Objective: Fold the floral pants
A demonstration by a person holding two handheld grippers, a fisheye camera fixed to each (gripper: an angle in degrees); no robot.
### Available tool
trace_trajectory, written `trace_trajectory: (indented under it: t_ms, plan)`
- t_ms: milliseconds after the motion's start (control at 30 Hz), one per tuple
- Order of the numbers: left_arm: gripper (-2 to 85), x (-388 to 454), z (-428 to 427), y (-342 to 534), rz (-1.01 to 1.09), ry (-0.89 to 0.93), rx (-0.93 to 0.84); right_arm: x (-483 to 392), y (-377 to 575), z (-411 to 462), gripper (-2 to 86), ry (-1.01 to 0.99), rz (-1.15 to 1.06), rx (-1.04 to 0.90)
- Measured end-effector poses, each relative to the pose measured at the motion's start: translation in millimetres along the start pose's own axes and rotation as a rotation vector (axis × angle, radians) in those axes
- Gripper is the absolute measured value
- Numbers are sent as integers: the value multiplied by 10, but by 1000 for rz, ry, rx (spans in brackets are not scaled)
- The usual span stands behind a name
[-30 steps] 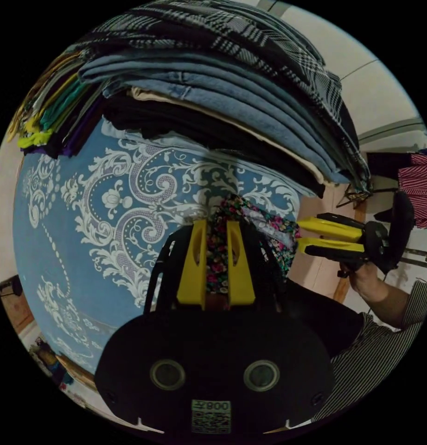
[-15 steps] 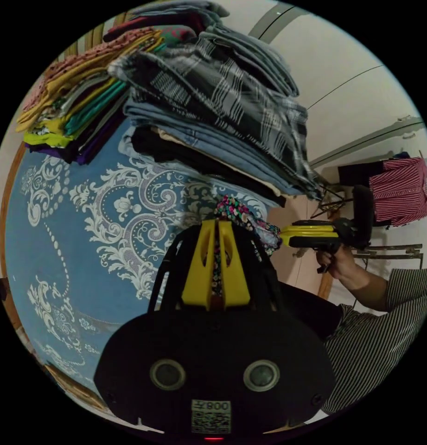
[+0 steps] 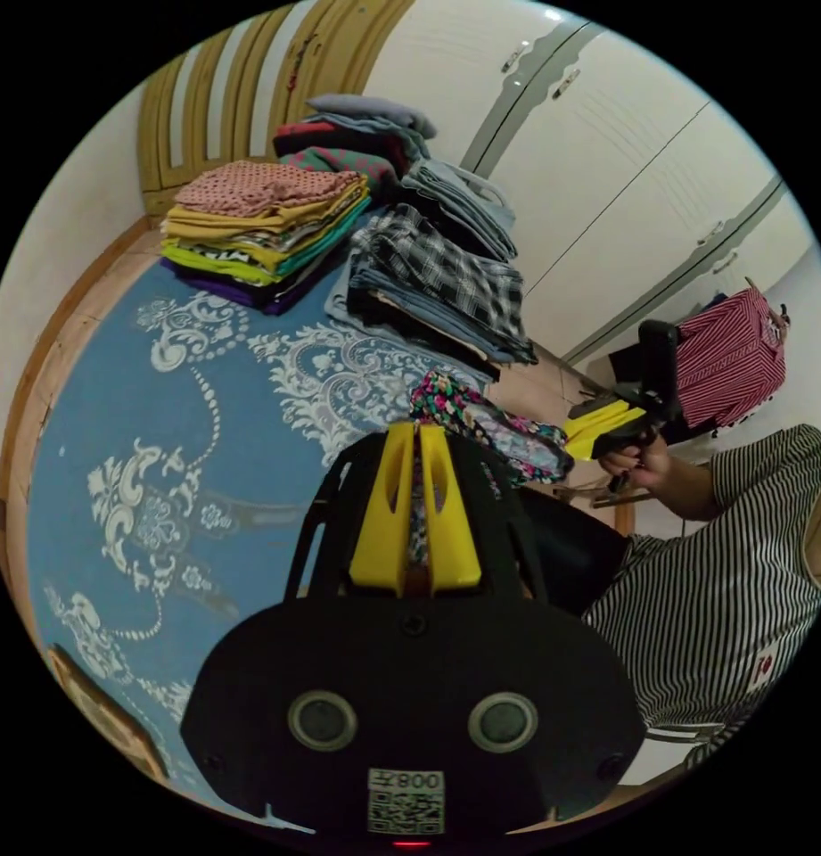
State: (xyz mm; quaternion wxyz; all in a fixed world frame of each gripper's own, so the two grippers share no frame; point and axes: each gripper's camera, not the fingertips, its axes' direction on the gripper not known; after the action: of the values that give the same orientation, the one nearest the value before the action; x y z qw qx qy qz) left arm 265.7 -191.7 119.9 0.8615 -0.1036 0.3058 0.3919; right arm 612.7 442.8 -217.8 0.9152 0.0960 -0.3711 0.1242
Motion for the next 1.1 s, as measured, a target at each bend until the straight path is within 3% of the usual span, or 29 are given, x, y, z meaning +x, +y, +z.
trace_trajectory:
  t_ms: [367,667,800,1000,1100]
  plan:
    - [10,-964,-823,2402,-291,-7,17,-1514,-250,2877,14,-71,-187,-400]
    - [11,-1534,-948,3871,-477,-4,-48,-2114,-256,4877,15,-23,-210,-672]
    - [6,-1694,-1120,4379,-563,-118,-72,-2240,-282,5566,16,2,-206,-750]
    - [2,-1662,-1485,5062,-663,-70,138,-2453,-339,6475,17,15,-211,-832]
    - [2,-1563,-1381,5221,-637,34,128,-2508,-387,6807,19,20,-199,-850]
